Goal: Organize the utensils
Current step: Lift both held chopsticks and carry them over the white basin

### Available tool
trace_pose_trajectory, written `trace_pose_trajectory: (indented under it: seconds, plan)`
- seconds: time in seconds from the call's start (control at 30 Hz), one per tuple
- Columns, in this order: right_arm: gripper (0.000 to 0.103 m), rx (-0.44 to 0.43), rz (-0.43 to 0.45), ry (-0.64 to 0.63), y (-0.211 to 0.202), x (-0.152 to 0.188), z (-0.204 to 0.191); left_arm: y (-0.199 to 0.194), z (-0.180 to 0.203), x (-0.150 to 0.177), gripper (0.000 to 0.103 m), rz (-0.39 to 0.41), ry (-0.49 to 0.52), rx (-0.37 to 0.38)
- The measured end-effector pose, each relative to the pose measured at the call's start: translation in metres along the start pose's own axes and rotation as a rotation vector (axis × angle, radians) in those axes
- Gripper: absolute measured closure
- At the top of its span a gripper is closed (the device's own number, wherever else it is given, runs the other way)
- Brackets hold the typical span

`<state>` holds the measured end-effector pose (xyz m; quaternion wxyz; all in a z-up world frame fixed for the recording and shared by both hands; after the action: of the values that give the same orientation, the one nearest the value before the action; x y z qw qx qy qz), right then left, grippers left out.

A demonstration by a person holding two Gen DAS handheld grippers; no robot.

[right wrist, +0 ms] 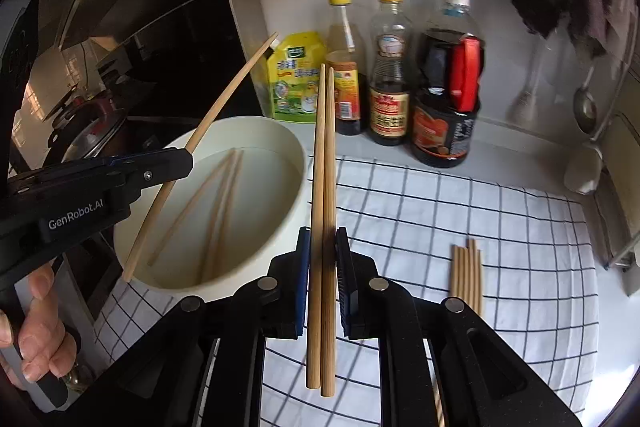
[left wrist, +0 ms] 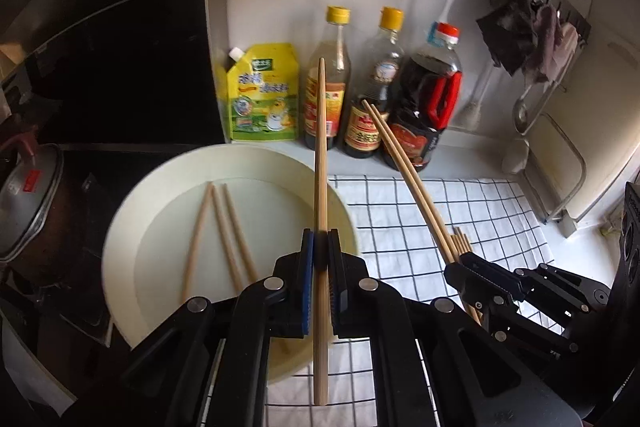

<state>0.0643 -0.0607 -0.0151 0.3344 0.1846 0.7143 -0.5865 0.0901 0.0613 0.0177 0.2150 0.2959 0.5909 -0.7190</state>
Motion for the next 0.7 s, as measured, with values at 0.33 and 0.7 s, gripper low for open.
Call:
trace_pose_trajectory:
  seconds: [0.33,0.7]
  plan:
    - [0.091,-0.092,-0.048,-0.064,0.065,-0.03,-0.09,0.012,-0.104,-0.002,0.096,-0.042,-0.053,-0.097]
    - [0.091,-0.061,-0.209,-0.014,0.136,-0.011,-0.108,0.072,-0.144,0.028,0.096,-0.202,-0.082,-0.063]
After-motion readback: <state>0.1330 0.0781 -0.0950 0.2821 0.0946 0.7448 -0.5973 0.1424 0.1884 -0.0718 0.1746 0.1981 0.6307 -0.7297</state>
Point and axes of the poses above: each gripper's, at about its wrist camera, not at the fingertips, and y roughly the way its jaws point, z to its right, x to its underside, the point moved 4 cm from there along y, roughly the way its jaws point, and after that the axes turned 4 degrees about x, right-handed, at the moved point
